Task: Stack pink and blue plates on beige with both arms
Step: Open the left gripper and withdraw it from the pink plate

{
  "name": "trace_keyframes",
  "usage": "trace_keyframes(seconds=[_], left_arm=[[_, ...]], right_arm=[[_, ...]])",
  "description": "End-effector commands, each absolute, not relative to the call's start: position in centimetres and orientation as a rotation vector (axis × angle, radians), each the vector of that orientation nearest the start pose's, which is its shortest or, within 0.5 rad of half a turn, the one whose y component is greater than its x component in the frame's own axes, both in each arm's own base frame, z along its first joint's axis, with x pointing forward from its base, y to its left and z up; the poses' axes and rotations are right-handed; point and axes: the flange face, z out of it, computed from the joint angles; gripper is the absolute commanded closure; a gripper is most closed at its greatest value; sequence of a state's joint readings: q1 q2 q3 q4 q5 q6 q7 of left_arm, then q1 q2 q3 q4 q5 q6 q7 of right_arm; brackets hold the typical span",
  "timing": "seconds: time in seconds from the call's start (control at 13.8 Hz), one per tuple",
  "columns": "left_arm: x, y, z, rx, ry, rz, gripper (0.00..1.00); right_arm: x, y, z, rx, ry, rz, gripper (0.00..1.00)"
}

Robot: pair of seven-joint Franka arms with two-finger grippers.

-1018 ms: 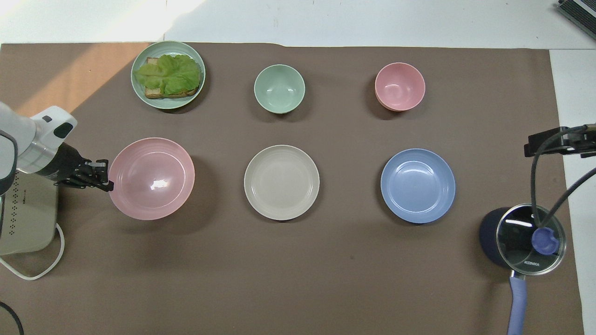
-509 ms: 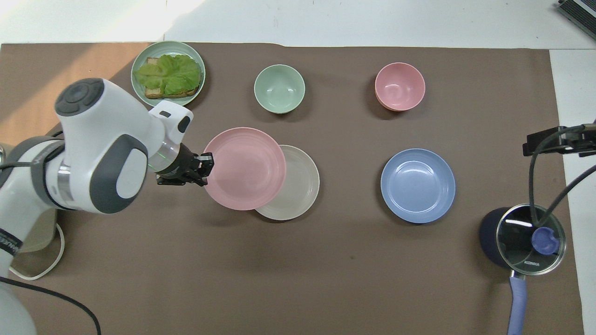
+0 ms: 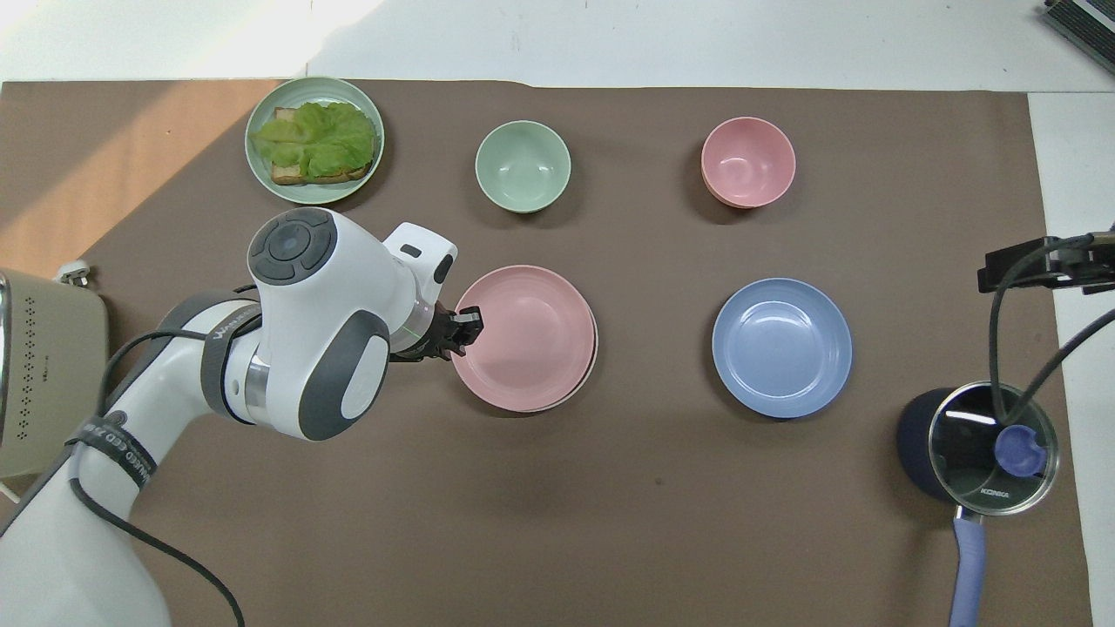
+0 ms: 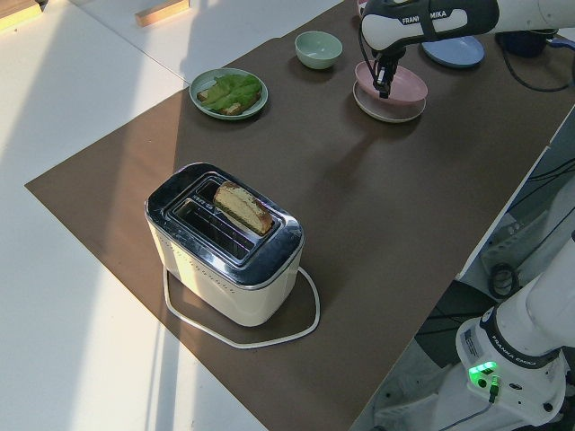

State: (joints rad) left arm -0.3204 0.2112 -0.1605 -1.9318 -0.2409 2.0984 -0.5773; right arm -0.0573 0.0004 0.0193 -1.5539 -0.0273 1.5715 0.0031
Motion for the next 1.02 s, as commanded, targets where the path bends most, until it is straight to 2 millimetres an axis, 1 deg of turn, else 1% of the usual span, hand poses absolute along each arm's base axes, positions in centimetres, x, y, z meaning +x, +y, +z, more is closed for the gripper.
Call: trace_keyframes(seconds=[0.0, 0.07, 0.15, 0.22, 0.29, 0.36, 0.44, 0.51, 0.58, 0.65, 0.73, 0.8, 0.87, 0.95], left_arm=[[52.9, -27.2, 38.1, -3.311, -0.402, 0.255, 0.0], [53.2, -26.8, 38.3, -3.307, -0.408, 0.254, 0.0], [53.9, -25.6, 38.1, -3.296, -0.435, 0.247, 0.0], [55.1, -23.2, 38.1, -3.287, -0.455, 0.22, 0.0], [56.2, -20.9, 38.6, -3.285, -0.393, 0.173, 0.0], [57.4, -17.9, 39.2, -3.29, -0.354, 0.129, 0.0], [58.2, -15.2, 40.1, -3.288, -0.315, 0.08, 0.0], [58.9, -13.5, 41.2, -3.261, -0.264, 0.021, 0.0], [59.6, -12.0, 42.9, -3.219, -0.233, -0.049, 0.0], [60.1, -10.9, 44.0, -3.184, -0.196, -0.093, 0.0], [60.5, -9.4, 46.1, -3.164, -0.155, -0.139, 0.0], [60.7, -7.8, 47.7, -3.159, -0.093, -0.129, 0.0], [60.9, -5.8, 49.9, -3.154, -0.031, -0.124, 0.0], [60.9, -4.5, 52.0, -3.152, 0.002, -0.114, 0.0]], right_arm=[[54.9, -2.3, 63.3, -3.172, 0.08, -0.046, 0.0], [54.9, -2.2, 63.3, -3.172, 0.078, -0.046, 0.0], [54.9, -2.2, 63.3, -3.172, 0.08, -0.046, 0.0], [54.9, -2.2, 63.3, -3.172, 0.08, -0.046, 0.0], [54.9, -2.2, 63.3, -3.17, 0.085, -0.046, 0.0], [54.8, -2.1, 63.2, -3.161, 0.087, -0.043, 0.0], [54.8, -2.1, 63.2, -3.161, 0.087, -0.039, 0.0], [54.7, -2.1, 63.3, -3.16, 0.085, -0.043, 0.0], [54.7, -2.2, 63.2, -3.16, 0.087, -0.043, 0.0], [54.7, -2.1, 63.2, -3.161, 0.085, -0.048, 0.0], [54.8, -2.1, 63.3, -3.161, 0.087, -0.055, 0.0], [54.9, -2.1, 63.2, -3.159, 0.087, -0.058, 0.0], [54.9, -2.3, 62.5, -3.16, 0.084, -0.043, 0.0], [54.9, -2.4, 61.7, -3.16, 0.081, -0.043, 0.0]])
